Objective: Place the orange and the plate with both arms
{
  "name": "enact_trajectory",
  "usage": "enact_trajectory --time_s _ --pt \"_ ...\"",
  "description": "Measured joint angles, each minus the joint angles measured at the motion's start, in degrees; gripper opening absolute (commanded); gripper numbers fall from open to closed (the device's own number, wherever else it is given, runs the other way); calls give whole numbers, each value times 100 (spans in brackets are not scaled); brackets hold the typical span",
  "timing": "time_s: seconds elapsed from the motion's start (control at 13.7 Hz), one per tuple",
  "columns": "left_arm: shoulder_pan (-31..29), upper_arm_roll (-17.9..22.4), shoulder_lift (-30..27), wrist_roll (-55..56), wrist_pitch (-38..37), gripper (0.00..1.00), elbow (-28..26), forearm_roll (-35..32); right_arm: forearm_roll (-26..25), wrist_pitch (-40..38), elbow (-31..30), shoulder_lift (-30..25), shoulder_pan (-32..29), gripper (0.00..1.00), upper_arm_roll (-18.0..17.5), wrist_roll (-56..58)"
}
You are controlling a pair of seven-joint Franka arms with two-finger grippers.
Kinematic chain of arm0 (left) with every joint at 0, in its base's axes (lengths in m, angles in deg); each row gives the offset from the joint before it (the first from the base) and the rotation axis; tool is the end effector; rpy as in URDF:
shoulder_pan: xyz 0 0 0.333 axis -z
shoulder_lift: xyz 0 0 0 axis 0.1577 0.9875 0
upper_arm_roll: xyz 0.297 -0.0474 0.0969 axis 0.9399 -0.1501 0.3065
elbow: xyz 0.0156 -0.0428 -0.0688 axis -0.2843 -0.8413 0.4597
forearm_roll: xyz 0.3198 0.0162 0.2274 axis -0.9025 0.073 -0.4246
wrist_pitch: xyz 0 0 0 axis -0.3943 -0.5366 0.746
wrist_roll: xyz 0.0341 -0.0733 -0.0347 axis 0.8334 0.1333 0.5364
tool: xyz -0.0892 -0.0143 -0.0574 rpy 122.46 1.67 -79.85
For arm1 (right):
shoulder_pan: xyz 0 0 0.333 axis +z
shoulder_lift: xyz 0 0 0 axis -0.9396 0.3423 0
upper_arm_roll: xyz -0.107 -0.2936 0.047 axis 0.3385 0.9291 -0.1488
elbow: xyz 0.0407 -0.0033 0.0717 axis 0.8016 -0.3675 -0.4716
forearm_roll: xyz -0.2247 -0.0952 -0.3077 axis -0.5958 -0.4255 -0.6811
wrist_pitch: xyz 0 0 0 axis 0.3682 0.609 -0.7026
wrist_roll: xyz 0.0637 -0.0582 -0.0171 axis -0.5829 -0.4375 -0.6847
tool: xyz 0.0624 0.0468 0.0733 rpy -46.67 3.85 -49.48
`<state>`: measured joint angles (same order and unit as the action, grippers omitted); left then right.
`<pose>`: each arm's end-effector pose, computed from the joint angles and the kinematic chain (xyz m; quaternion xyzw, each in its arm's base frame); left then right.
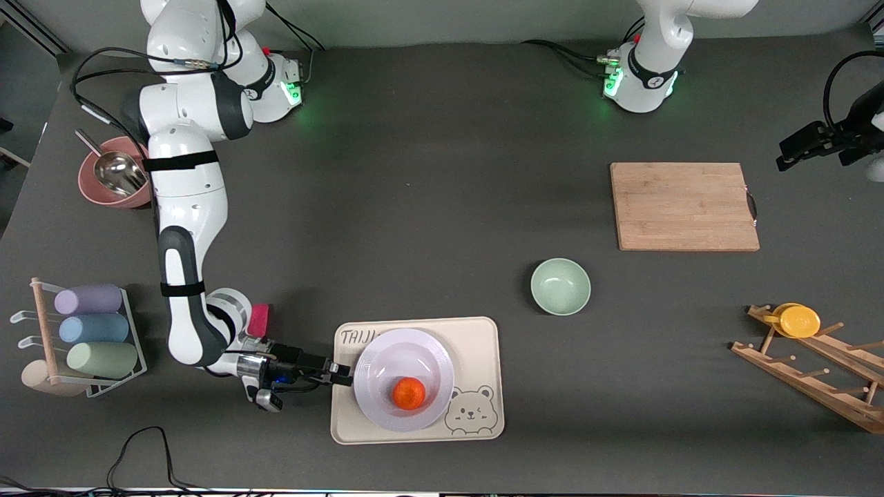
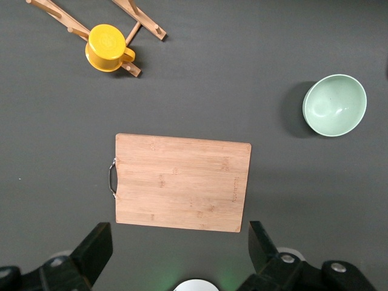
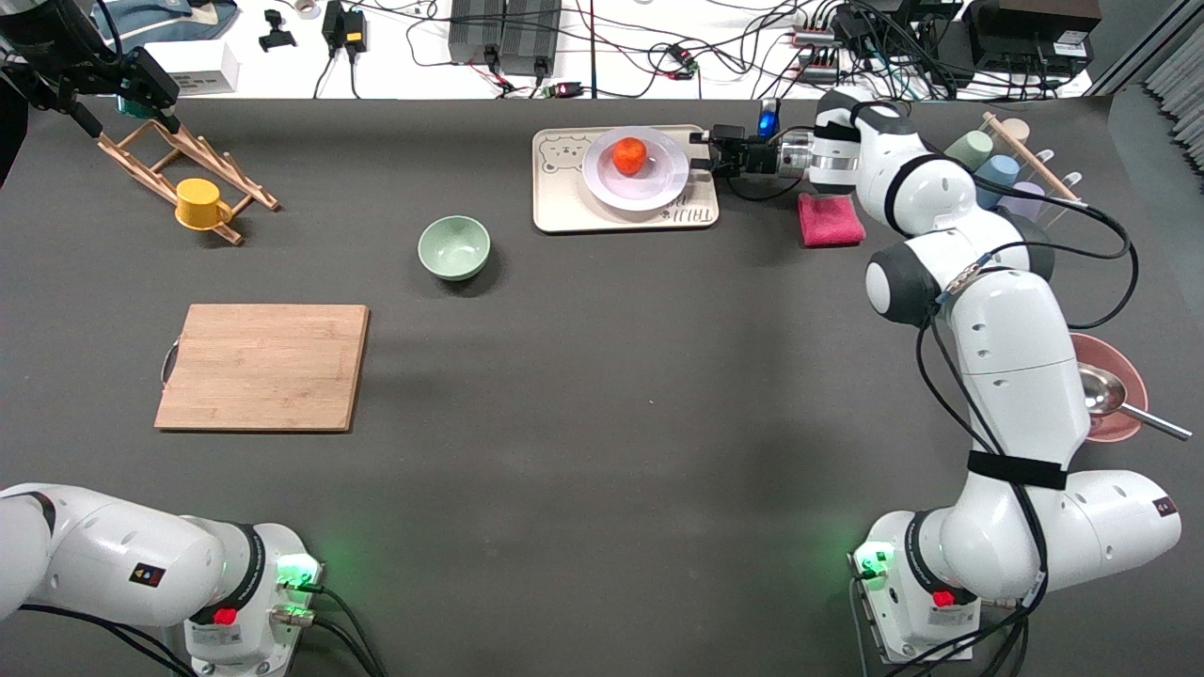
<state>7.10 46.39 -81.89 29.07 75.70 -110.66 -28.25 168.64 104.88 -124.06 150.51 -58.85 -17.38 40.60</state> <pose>0.4994 0.0299 0.6082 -0.9990 -0.0359 0.0282 0.0038 0.7463 0.1332 0.0996 -0.7676 0.0103 -0.1214 0.6293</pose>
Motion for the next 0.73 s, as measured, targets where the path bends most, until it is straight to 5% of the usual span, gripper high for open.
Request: enact_trajectory --time_s 0.73 --pt "27 -83 -1 -153 -242 100 90 -4 -458 5 -131 -494 -125 100 143 -964"
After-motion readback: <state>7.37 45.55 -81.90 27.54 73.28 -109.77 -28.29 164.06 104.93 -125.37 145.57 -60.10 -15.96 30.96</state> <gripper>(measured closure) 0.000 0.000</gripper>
